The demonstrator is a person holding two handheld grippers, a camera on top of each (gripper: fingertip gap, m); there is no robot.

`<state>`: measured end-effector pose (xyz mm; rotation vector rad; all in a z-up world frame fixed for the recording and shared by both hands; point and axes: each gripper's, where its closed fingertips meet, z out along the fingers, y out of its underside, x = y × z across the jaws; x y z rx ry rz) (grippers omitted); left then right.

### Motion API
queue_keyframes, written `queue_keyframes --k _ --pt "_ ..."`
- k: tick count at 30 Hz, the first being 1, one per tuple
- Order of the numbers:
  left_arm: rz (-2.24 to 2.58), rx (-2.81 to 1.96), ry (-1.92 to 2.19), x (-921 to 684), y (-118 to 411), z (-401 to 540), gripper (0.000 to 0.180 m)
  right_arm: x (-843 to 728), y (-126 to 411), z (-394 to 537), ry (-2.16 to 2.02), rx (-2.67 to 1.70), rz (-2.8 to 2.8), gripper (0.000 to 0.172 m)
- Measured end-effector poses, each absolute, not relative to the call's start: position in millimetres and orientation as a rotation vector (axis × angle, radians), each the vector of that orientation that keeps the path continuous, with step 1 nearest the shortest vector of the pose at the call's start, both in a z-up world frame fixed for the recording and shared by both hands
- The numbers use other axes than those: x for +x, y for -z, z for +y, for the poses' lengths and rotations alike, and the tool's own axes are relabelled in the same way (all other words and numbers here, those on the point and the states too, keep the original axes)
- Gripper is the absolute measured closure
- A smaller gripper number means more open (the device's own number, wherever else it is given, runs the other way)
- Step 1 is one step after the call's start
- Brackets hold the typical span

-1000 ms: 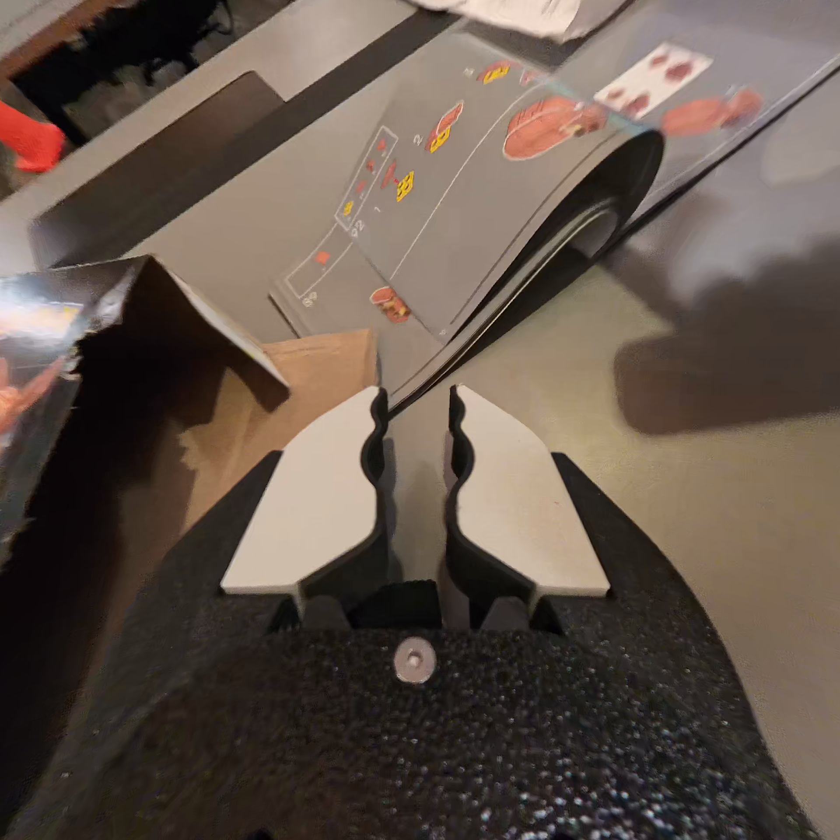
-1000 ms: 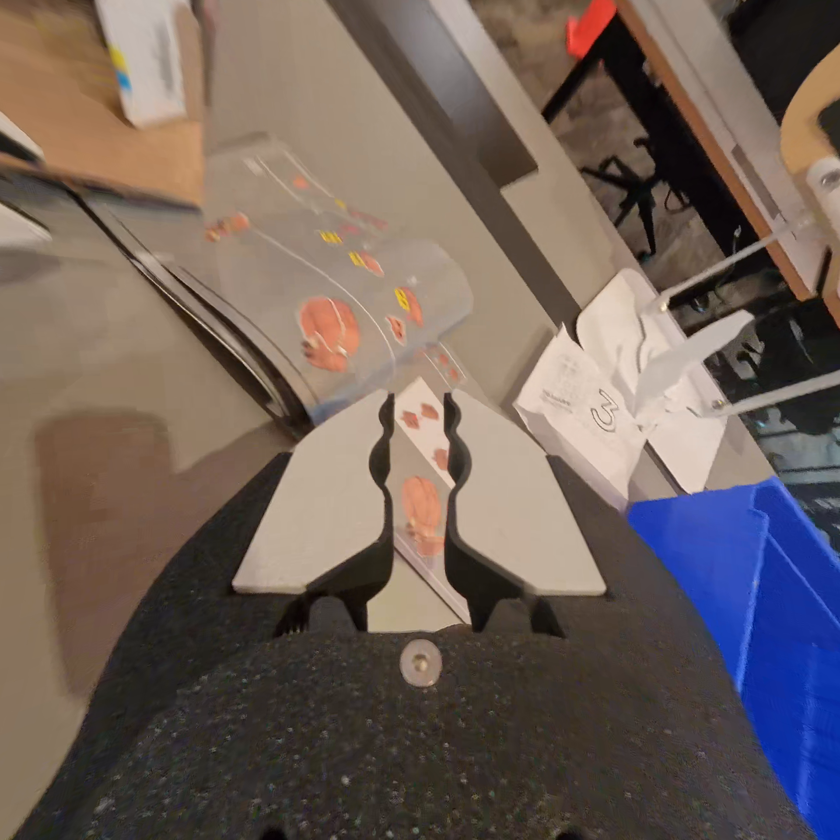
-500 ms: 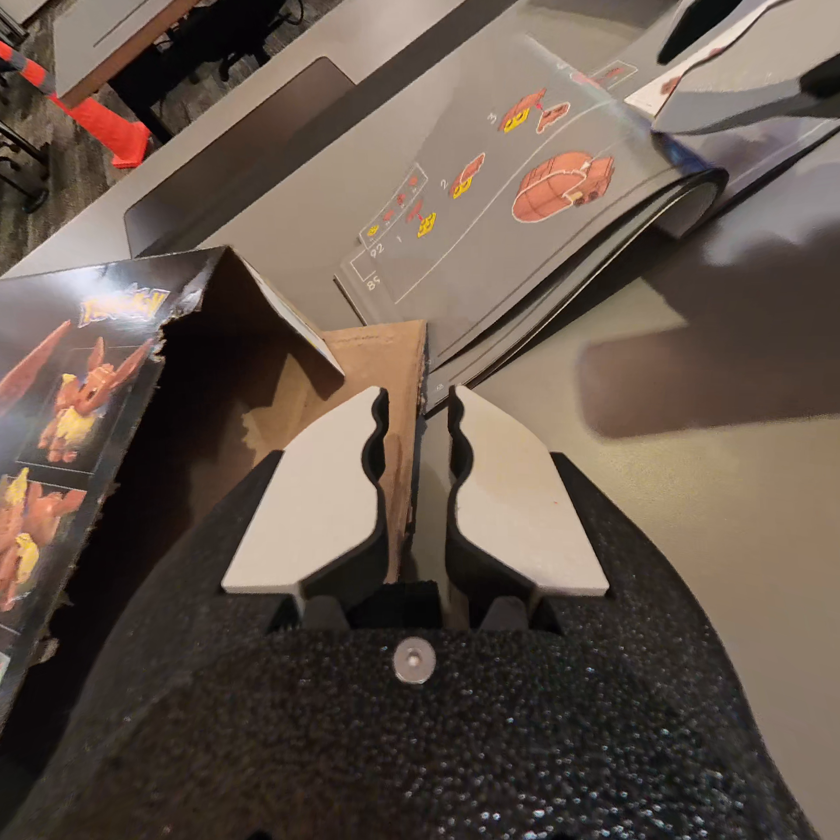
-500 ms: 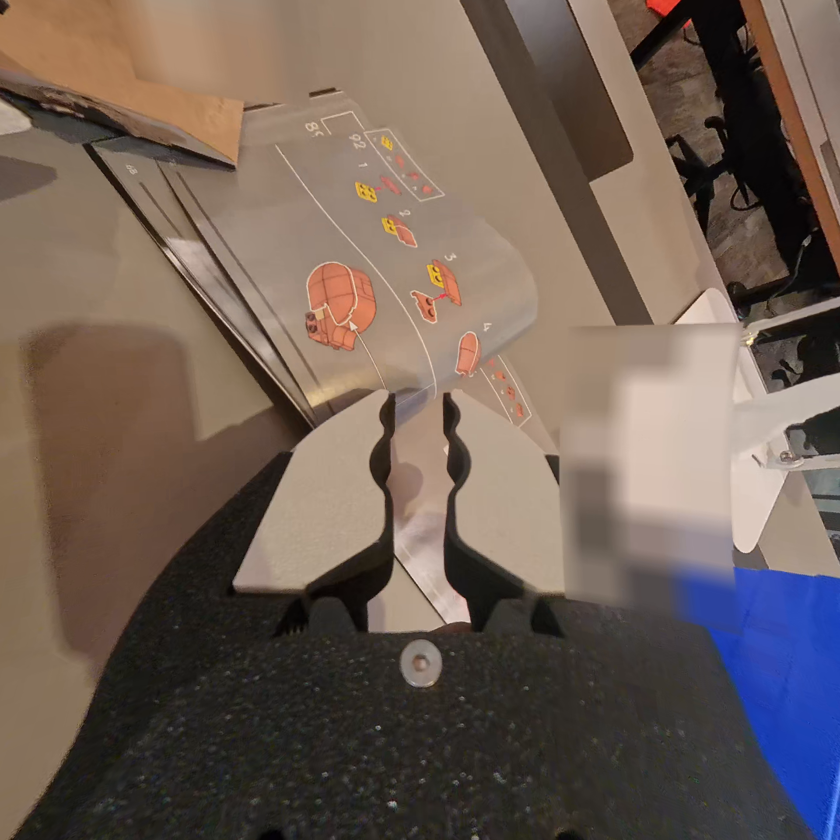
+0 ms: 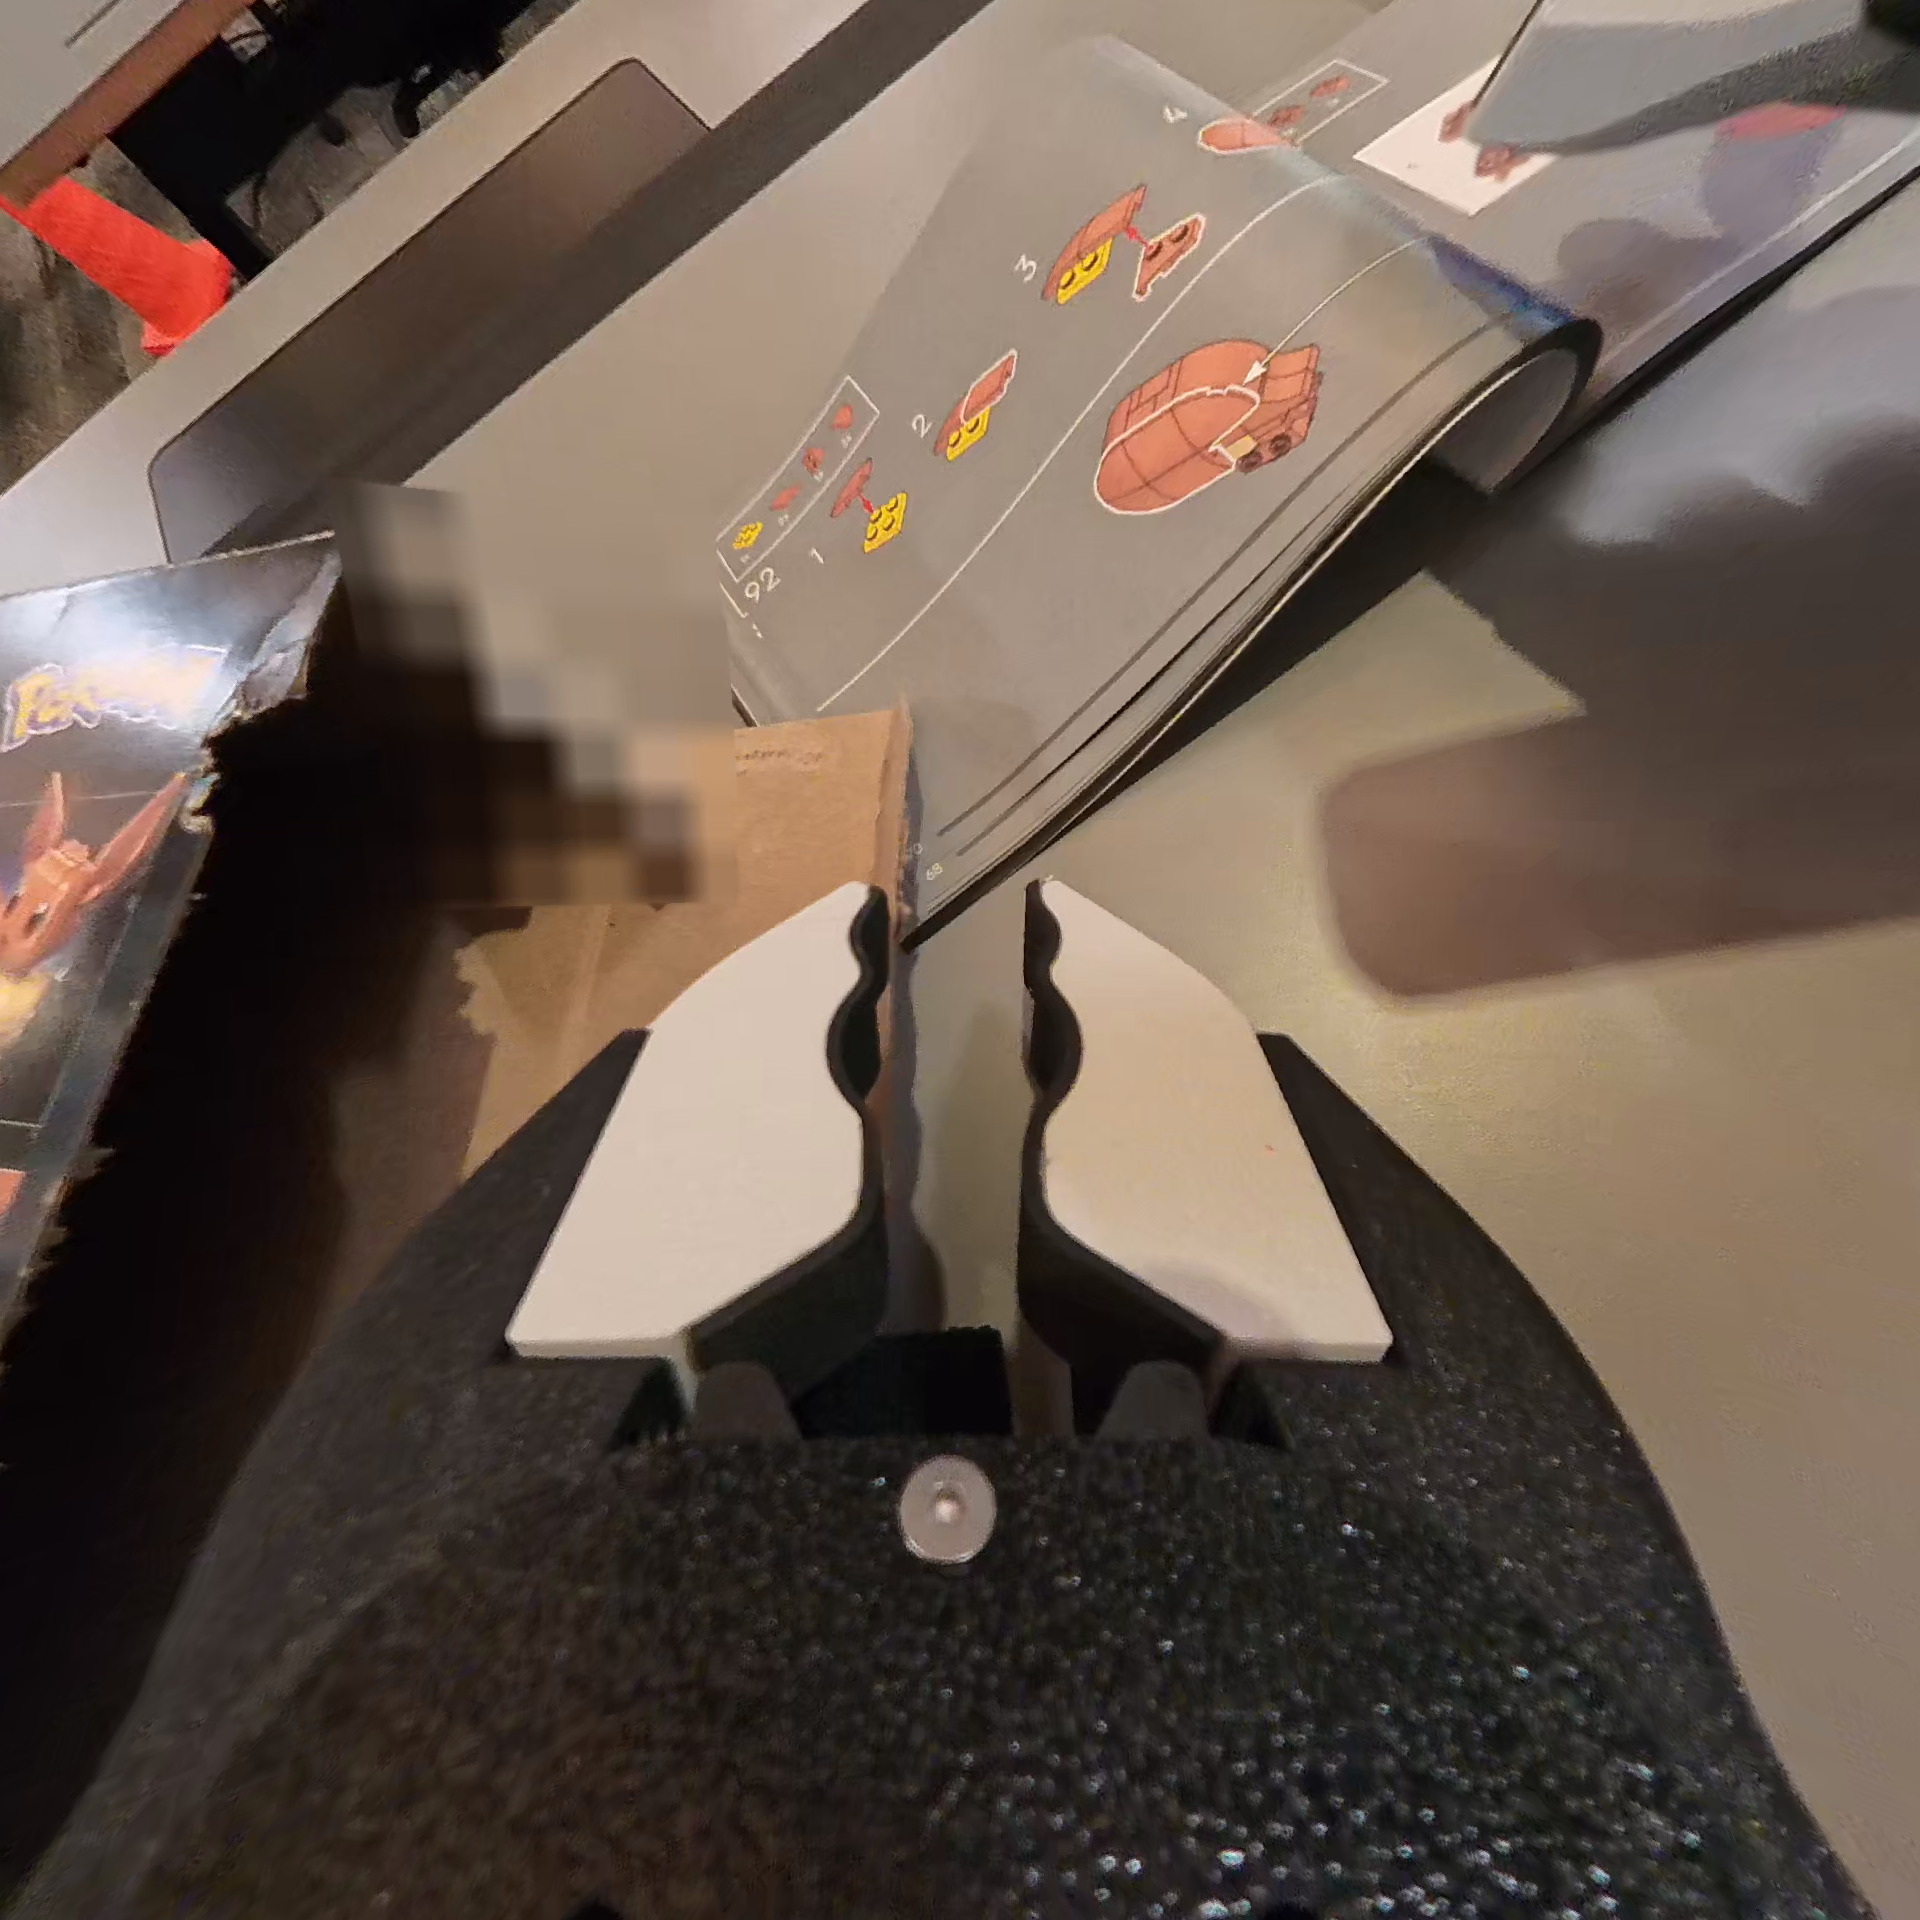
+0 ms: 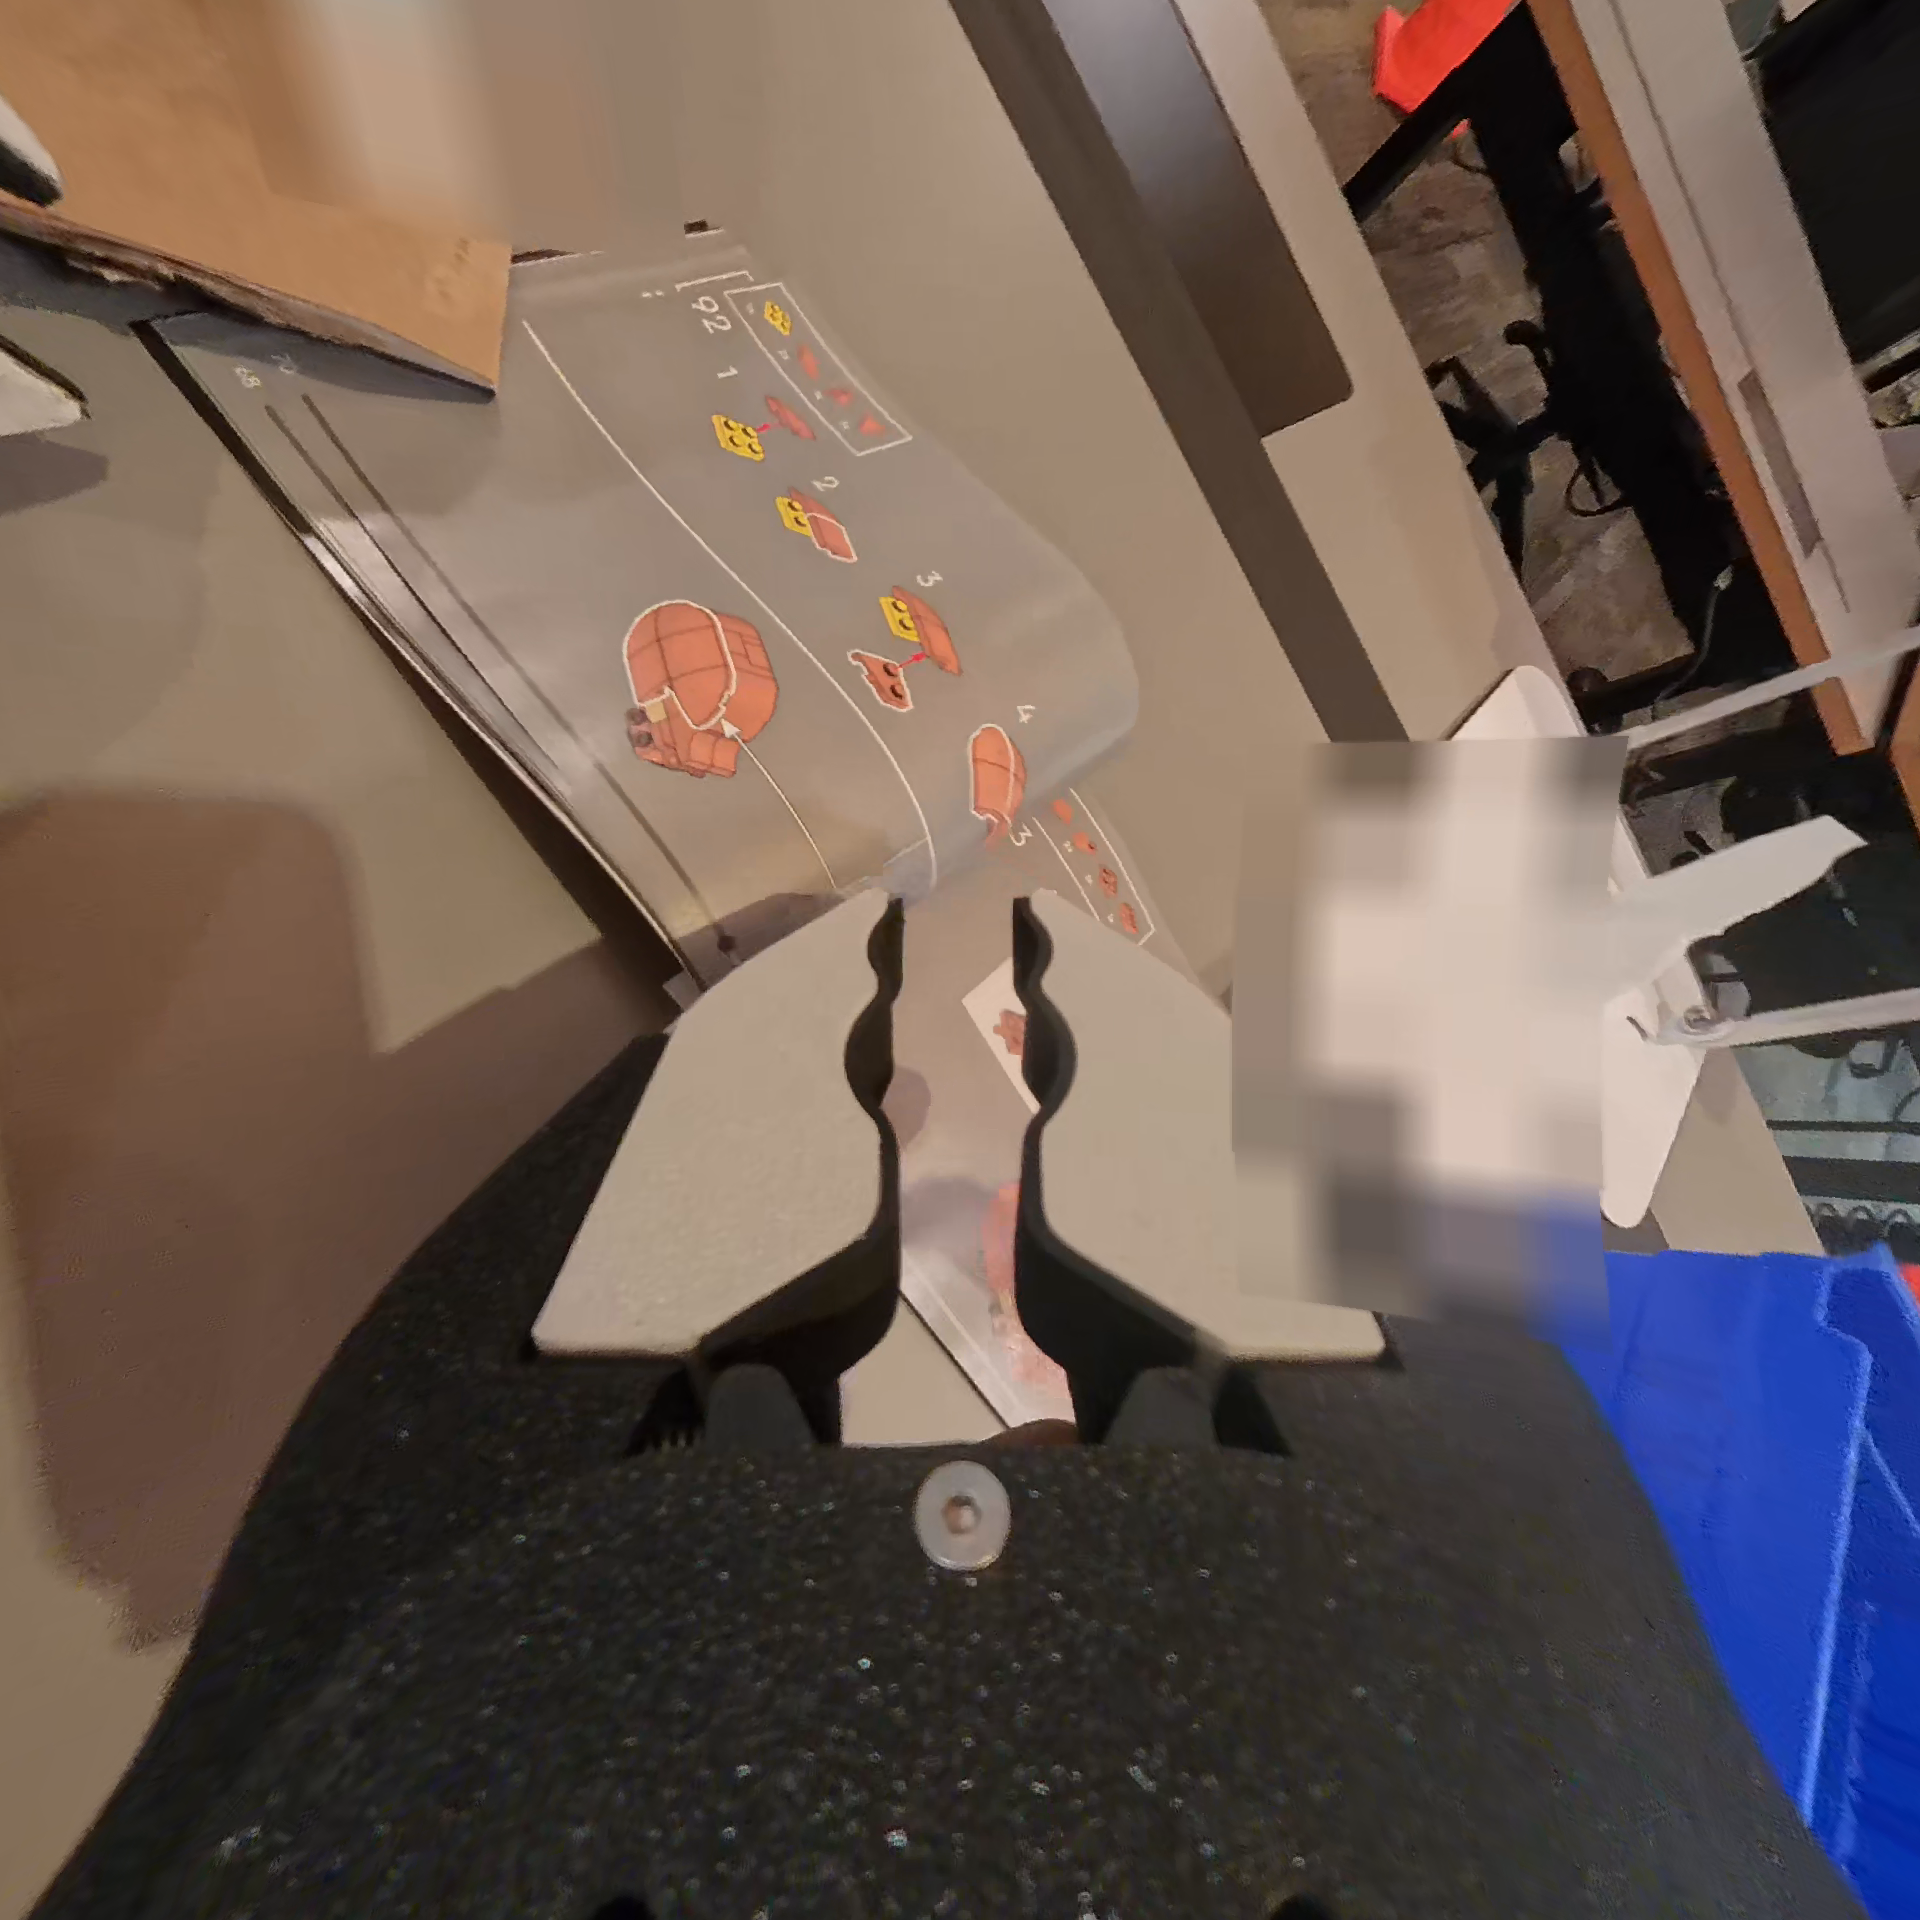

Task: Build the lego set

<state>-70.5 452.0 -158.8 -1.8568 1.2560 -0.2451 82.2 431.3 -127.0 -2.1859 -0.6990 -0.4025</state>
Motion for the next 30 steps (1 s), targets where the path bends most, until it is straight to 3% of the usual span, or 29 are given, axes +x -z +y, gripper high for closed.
queue_keyframes --k 8,18,30 --pt "1.274 -1.84 0.372 -61.7 148.8 431.3 0.156 105.3 118.4 356.8 0.299 -2.252 -0.663 0.151" --pt "1.019 -1.802 0.939 -57.5 100.4 383.4 0.156 170.6 123.6 253.6 0.147 -2.386 -0.378 0.14" --pt "1.063 -1.805 0.936 -47.4 128.8 342.6 0.156 163.9 143.2 243.8 0.079 -2.427 -0.448 0.128"
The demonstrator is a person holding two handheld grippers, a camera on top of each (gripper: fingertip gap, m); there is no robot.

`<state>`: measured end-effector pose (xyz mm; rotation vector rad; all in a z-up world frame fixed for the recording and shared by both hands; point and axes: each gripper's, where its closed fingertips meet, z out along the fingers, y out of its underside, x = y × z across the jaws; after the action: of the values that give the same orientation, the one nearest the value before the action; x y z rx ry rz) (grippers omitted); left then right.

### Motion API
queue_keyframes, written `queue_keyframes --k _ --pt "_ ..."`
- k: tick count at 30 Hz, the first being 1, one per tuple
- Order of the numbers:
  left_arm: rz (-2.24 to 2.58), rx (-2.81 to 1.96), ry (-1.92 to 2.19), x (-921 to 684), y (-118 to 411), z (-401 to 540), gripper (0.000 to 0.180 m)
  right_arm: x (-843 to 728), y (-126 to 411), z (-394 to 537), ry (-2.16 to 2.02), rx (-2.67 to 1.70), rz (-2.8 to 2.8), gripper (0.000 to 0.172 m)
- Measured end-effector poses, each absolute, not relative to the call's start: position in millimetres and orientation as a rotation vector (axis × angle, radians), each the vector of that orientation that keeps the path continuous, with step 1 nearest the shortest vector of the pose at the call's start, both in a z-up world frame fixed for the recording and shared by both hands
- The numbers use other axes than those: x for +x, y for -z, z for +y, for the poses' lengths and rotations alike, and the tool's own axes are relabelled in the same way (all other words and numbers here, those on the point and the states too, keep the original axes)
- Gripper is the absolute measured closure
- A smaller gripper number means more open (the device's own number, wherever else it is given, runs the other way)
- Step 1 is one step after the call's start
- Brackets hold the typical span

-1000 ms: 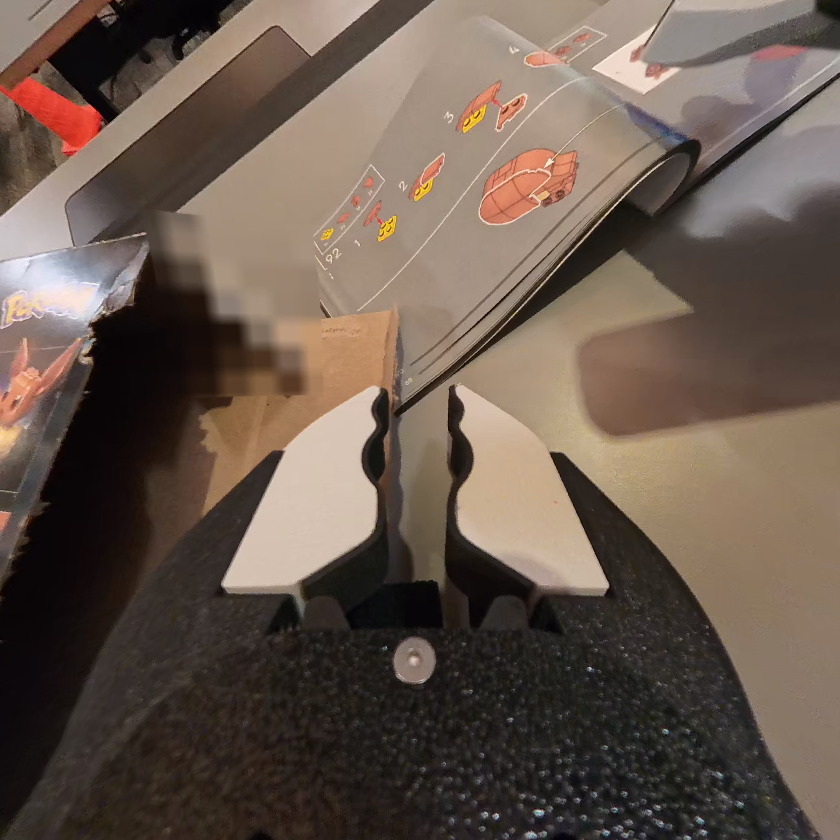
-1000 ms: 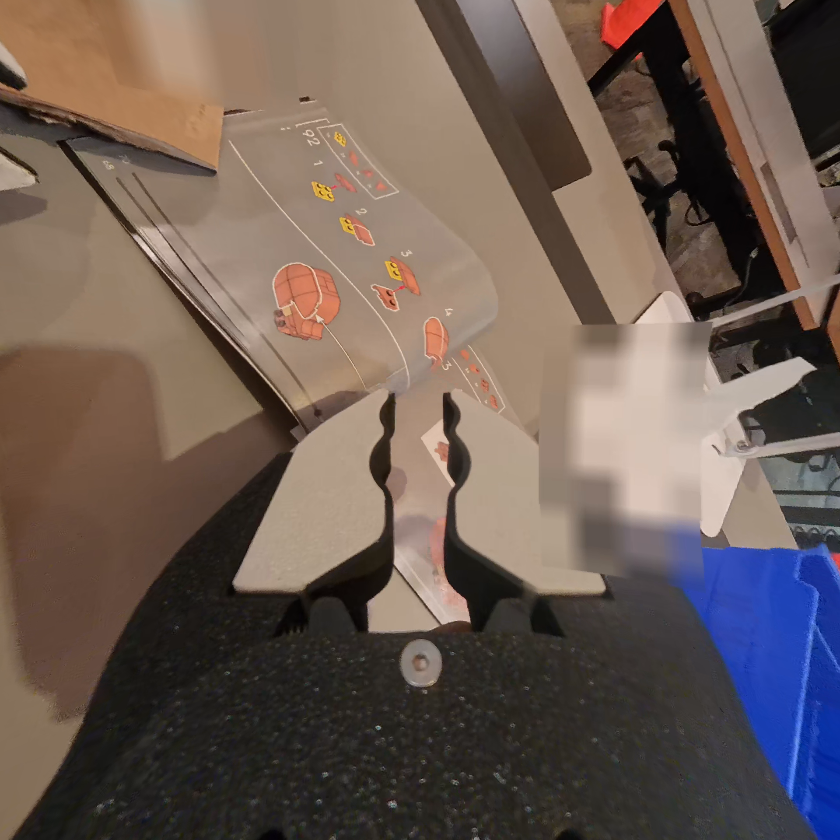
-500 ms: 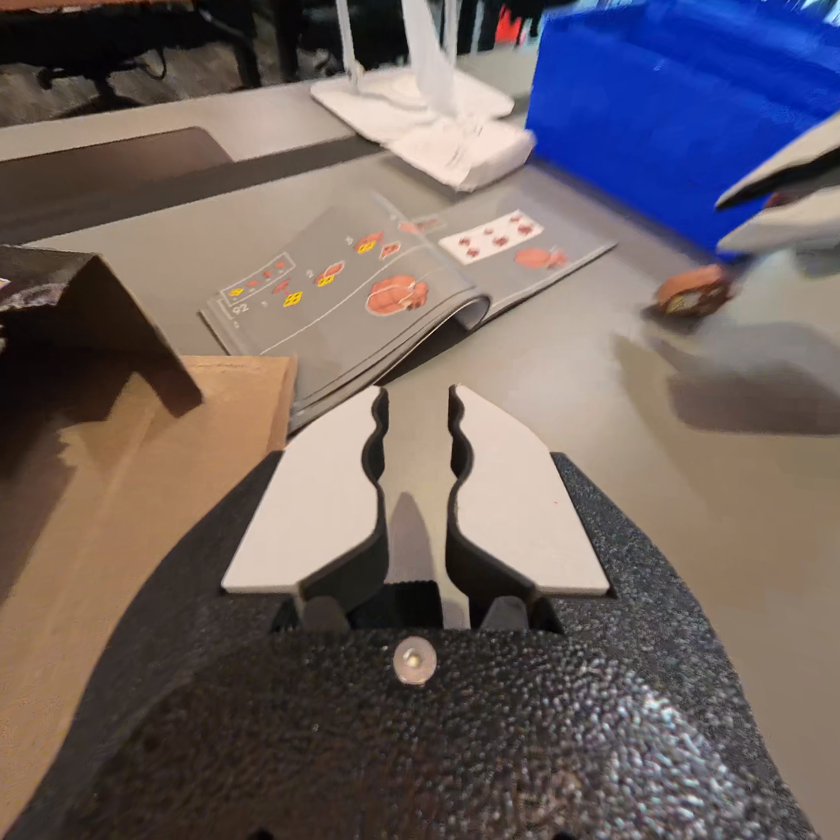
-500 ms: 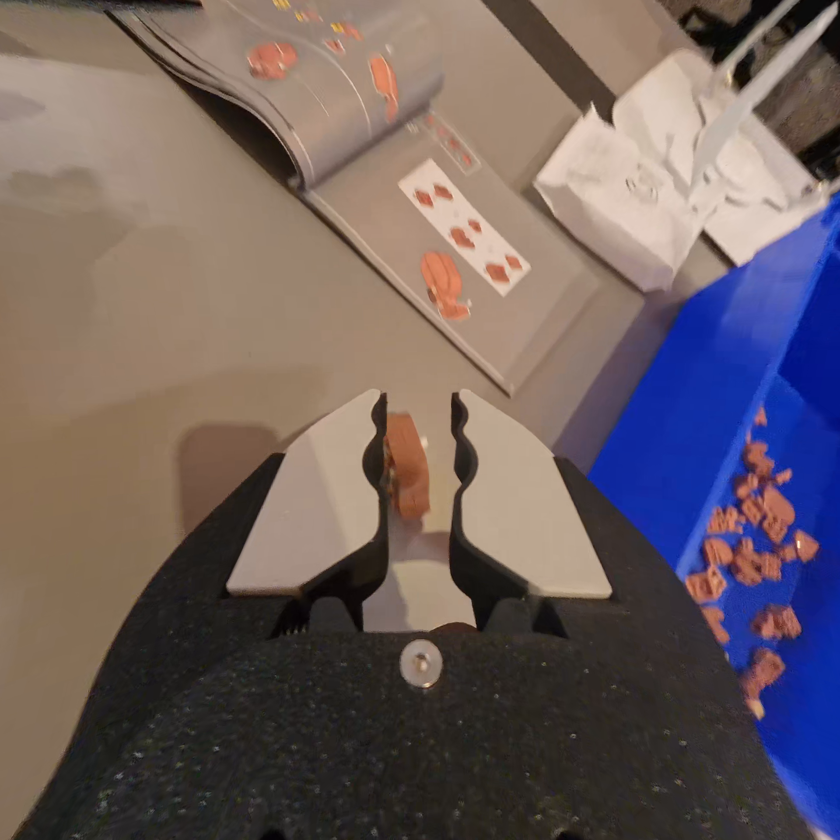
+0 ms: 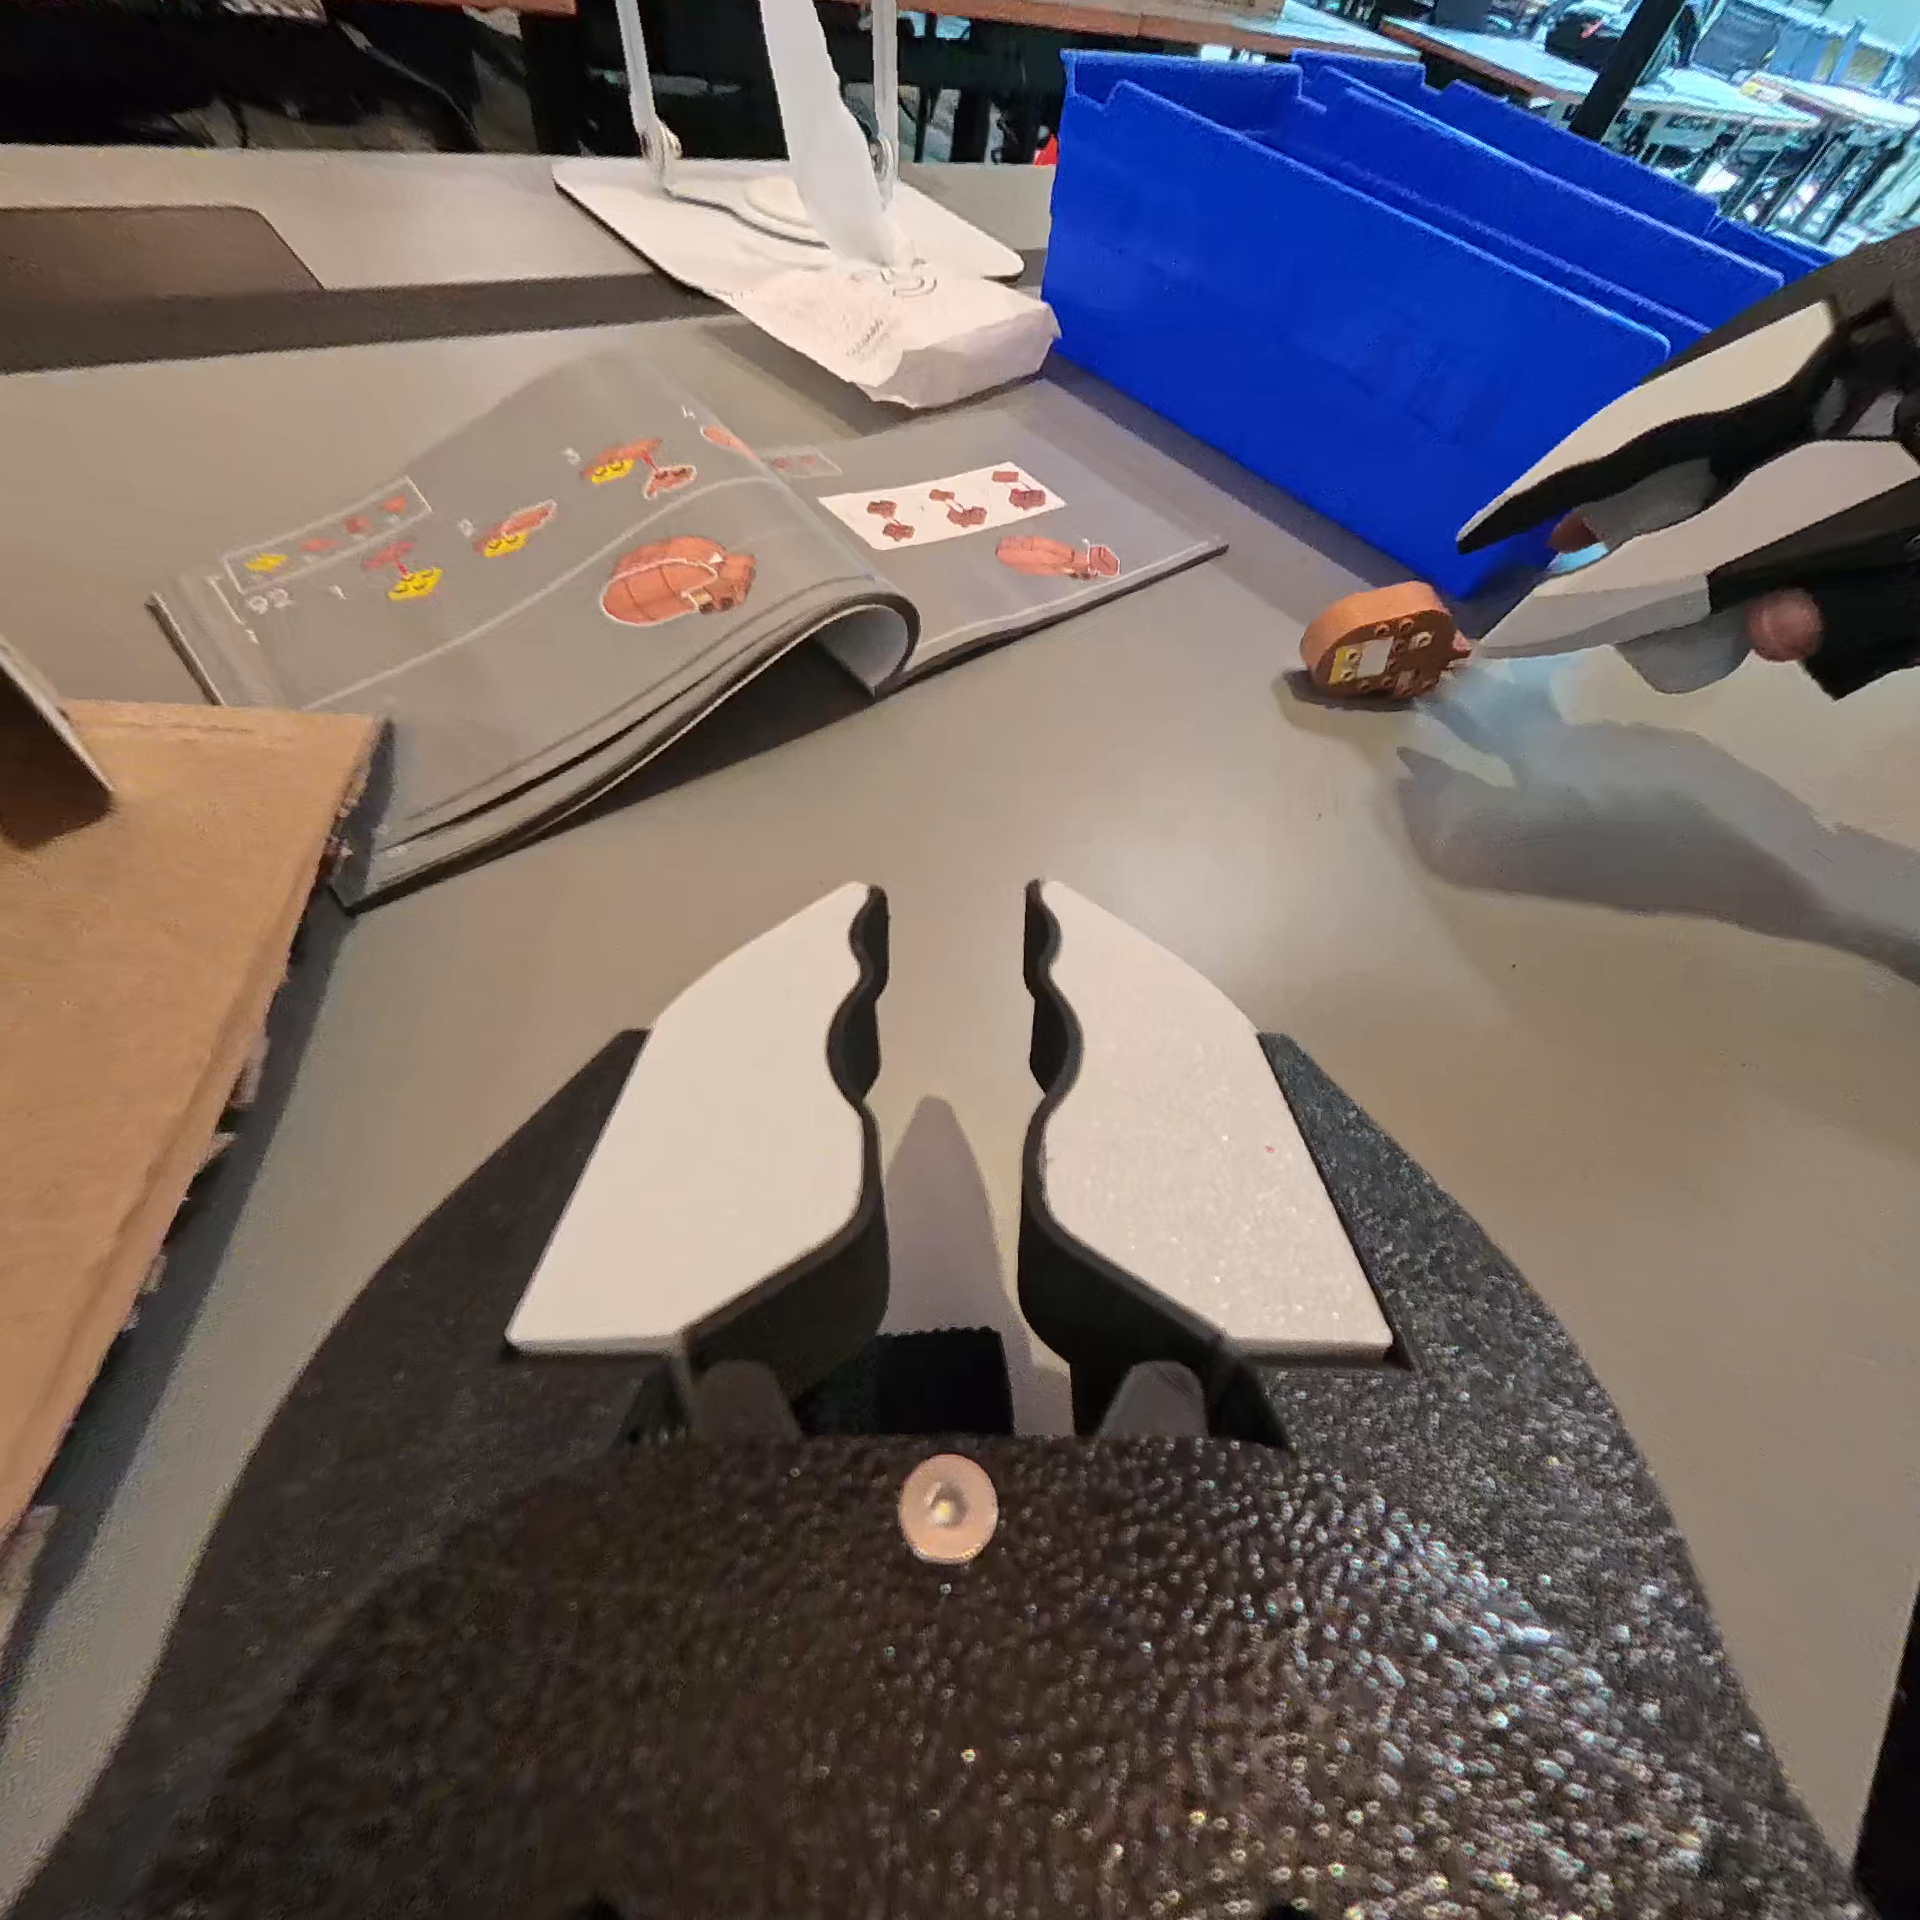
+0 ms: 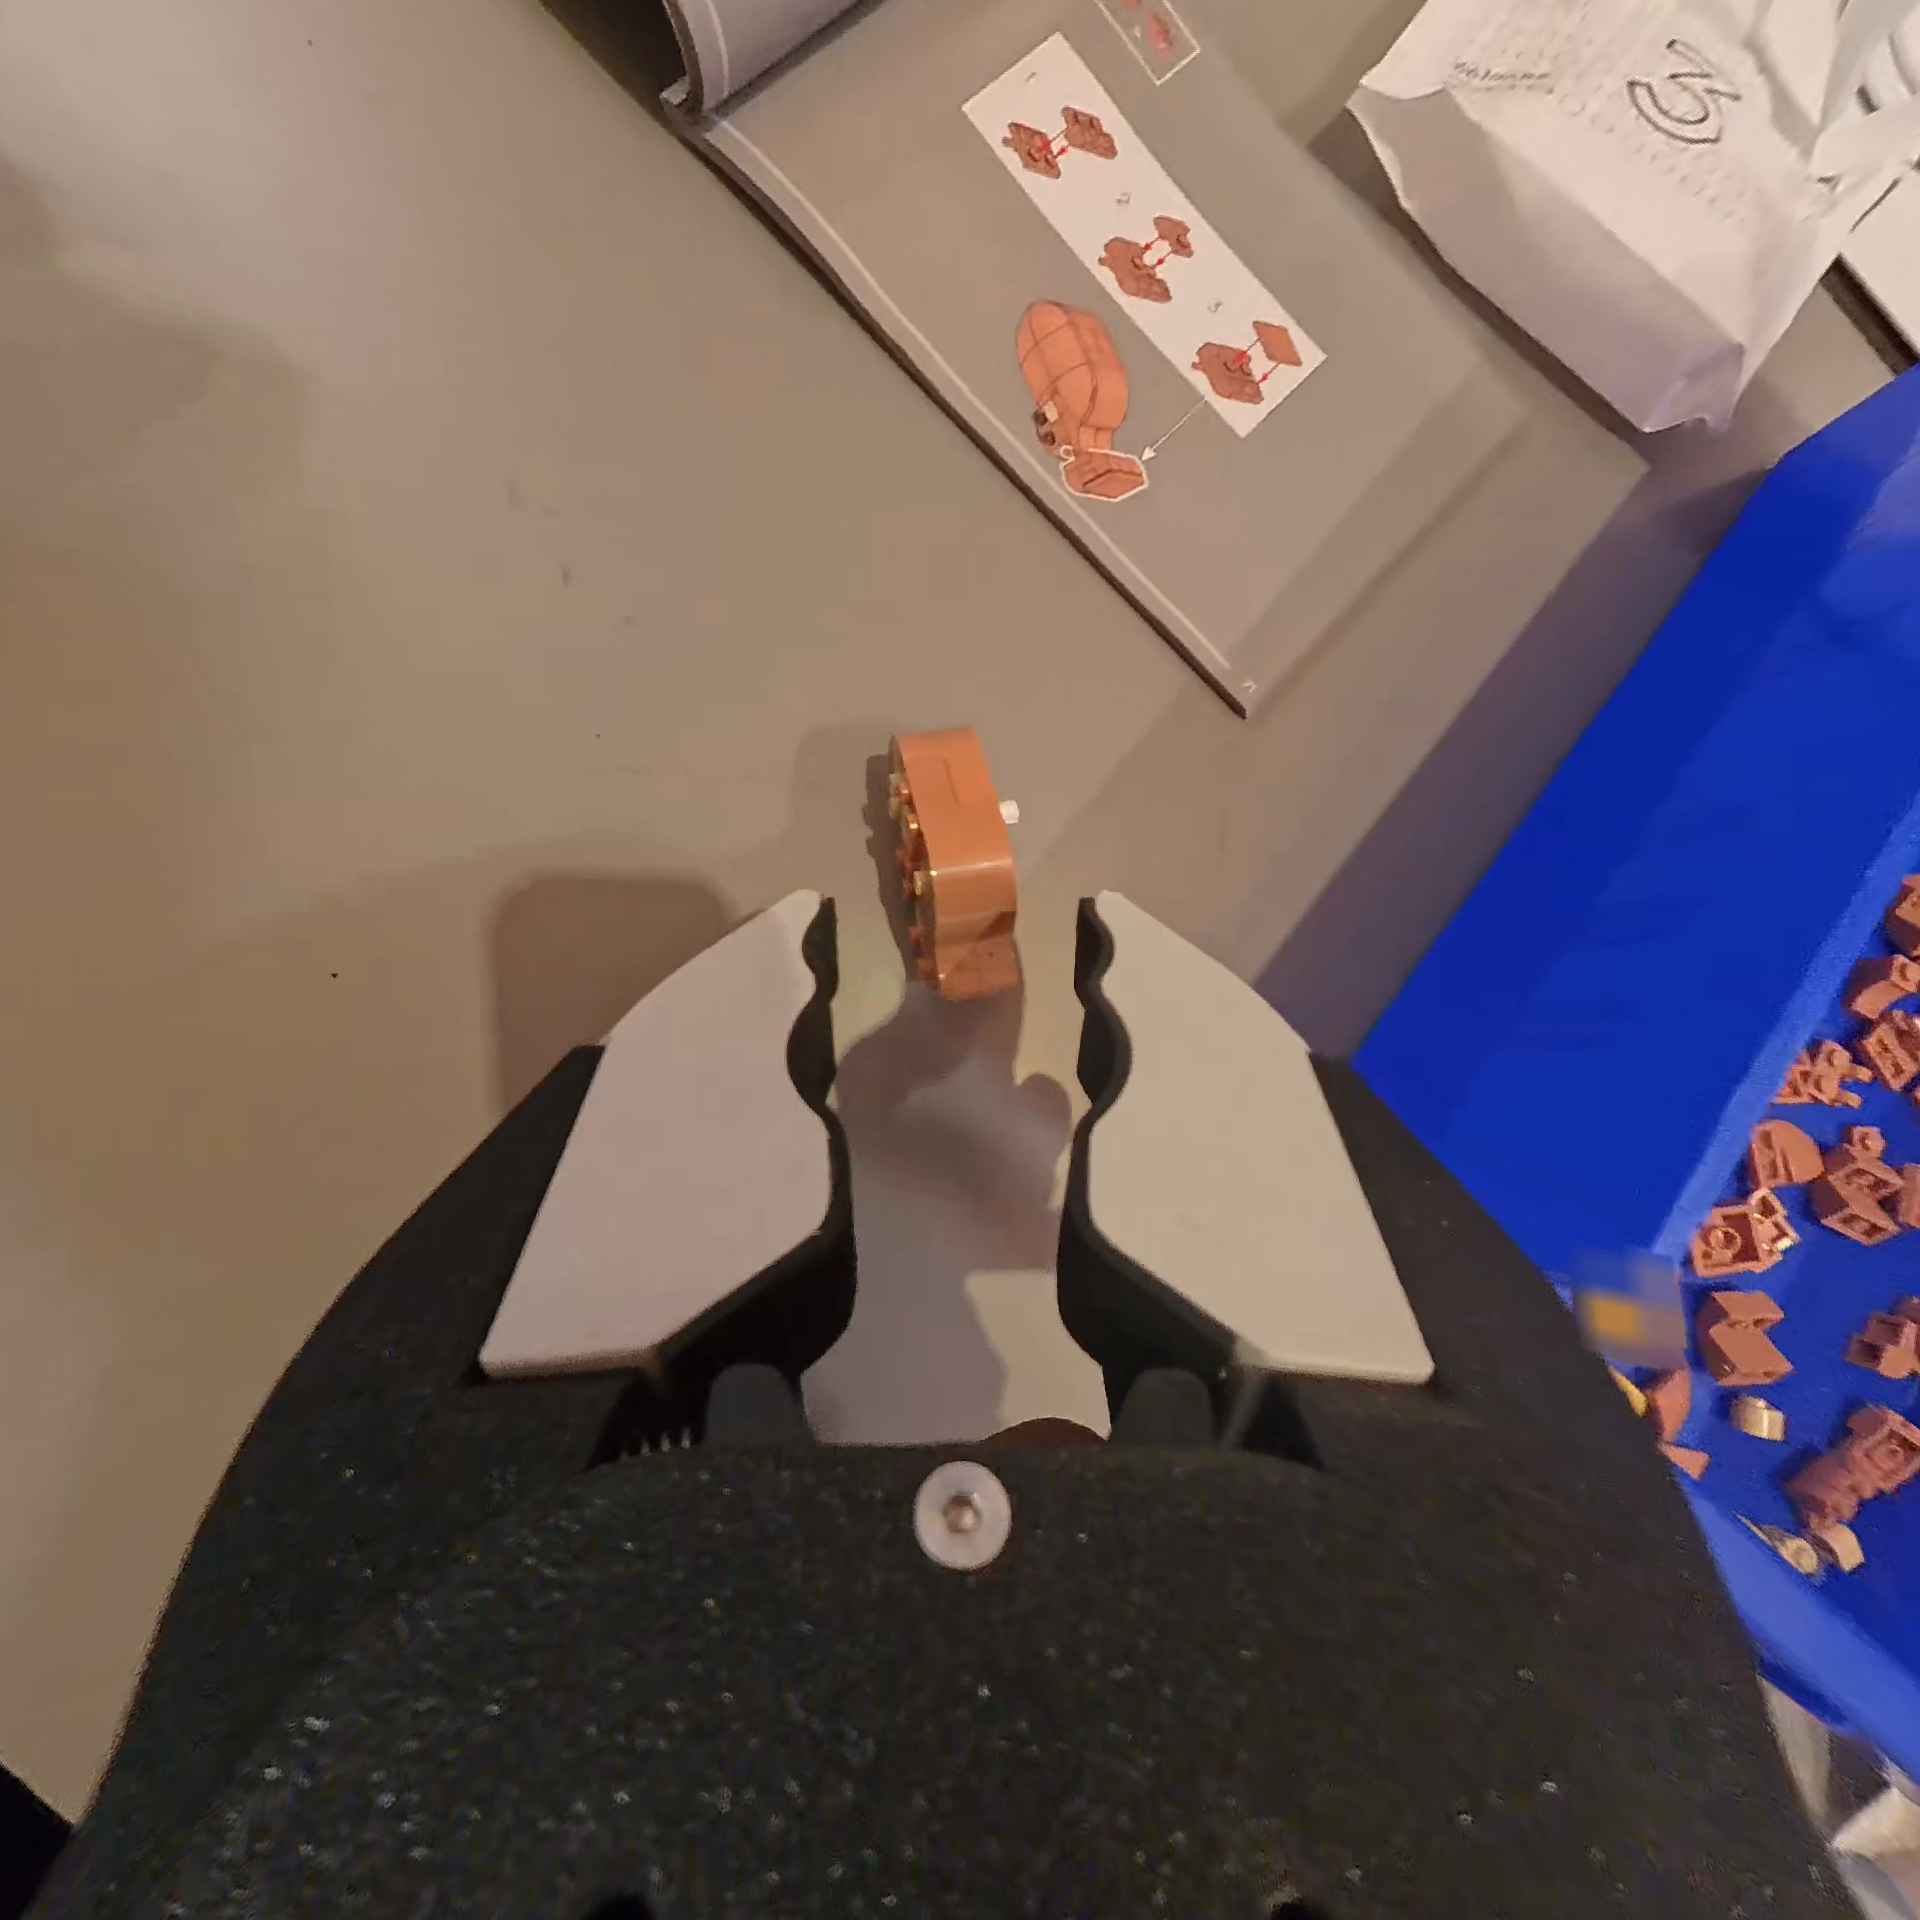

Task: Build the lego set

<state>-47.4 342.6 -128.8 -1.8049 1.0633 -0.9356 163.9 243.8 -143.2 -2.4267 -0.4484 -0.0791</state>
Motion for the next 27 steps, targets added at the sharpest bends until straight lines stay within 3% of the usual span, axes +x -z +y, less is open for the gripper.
queue_keyframes --k 5,8,16,27 --pt "1.084 -1.8 0.876 -46.7 131.3 342.4 0.156 167.8 155.4 254.1 0.132 -2.441 -0.445 0.133" --pt "1.103 -1.794 0.831 -45.9 133.0 341.6 0.156 176.4 158.8 259.4 0.196 -2.442 -0.41 0.151" --pt "1.122 -1.786 0.78 -45.8 134.8 340.1 0.156 207.0 156.2 258.5 0.366 -2.42 -0.262 0.145" --pt "1.132 -1.802 0.891 -41.4 134.2 340.5 0.157 223.4 60.0 201.5 0.097 -2.172 -0.302 0.141"
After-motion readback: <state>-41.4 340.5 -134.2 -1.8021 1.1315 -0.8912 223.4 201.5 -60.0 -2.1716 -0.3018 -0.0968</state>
